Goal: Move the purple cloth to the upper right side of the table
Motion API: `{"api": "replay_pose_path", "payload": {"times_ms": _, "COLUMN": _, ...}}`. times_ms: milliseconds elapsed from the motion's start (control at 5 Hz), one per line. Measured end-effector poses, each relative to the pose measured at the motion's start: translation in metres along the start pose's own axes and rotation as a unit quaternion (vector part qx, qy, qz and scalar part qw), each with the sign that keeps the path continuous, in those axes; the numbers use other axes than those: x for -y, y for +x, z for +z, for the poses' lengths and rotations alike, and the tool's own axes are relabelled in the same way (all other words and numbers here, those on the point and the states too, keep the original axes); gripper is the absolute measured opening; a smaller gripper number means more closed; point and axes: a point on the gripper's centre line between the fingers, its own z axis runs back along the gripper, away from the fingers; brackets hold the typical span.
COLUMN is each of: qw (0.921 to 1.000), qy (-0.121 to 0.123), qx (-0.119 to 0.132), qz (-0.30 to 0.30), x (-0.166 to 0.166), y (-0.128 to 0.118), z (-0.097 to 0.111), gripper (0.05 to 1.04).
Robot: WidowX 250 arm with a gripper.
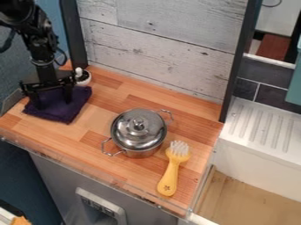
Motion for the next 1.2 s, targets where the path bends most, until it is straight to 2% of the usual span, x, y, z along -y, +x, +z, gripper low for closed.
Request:
{"api": "replay_pose_path", "payload": {"times_ms": 200, "qw": 0.9996, "qy": -0.029, "qx": -0.003, "qz": -0.006, "x": 0.005, "y": -0.006, "z": -0.003, "gripper": 1.001}}
{"api": "replay_pose_path", "payload": {"times_ms": 600, "qw": 0.9979, "qy": -0.041, "qx": -0.020, "qz": -0.047, "x": 0.016, "y": -0.038, "z": 0.002, "gripper": 1.000}}
{"api": "replay_pose_path", "payload": {"times_ms": 1000, "qw": 0.9931, "qy": -0.051, "qx": -0.029, "qz": -0.102, "x": 0.050, "y": -0.059, "z": 0.010, "gripper": 1.000}}
{"api": "replay_pose_path", "payload": {"times_ms": 1200, "qw": 0.9929, "qy": -0.055, "qx": -0.033, "qz": -0.100, "x": 0.069, "y": -0.058, "z": 0.018, "gripper": 1.000}}
